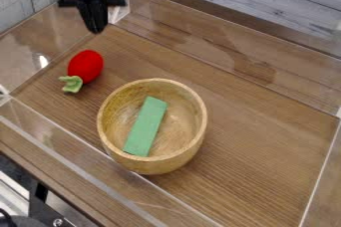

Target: Move the red object to the right side of the table

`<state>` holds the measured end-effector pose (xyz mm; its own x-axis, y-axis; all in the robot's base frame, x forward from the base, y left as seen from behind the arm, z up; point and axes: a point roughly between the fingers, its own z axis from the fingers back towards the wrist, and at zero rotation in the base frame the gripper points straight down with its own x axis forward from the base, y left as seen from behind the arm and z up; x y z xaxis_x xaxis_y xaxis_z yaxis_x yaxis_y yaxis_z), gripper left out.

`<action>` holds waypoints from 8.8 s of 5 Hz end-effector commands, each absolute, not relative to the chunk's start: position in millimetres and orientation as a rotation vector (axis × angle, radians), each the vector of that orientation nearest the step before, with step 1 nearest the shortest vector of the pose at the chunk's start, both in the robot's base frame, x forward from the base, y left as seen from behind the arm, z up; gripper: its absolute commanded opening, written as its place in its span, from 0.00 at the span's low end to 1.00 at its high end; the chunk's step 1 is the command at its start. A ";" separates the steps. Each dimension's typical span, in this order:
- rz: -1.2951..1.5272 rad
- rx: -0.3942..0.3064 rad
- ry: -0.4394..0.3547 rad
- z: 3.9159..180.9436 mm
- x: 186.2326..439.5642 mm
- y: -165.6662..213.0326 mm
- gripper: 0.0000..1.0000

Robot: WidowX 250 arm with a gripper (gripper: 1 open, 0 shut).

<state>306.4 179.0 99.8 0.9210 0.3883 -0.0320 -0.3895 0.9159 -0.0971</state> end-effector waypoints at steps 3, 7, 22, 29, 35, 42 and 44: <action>0.321 -0.058 -0.016 81.8 291.6 168.0 1.00; 0.421 -0.044 0.015 44.2 273.0 146.5 0.00; -0.070 -0.145 -0.050 129.7 291.4 -74.0 1.00; -0.218 -0.103 -0.128 77.9 339.5 1.1 1.00; -0.239 -0.094 -0.153 63.6 349.9 9.2 1.00; -0.282 -0.118 -0.158 47.4 333.1 -28.5 1.00; -0.371 -0.124 -0.160 48.0 324.4 -39.3 1.00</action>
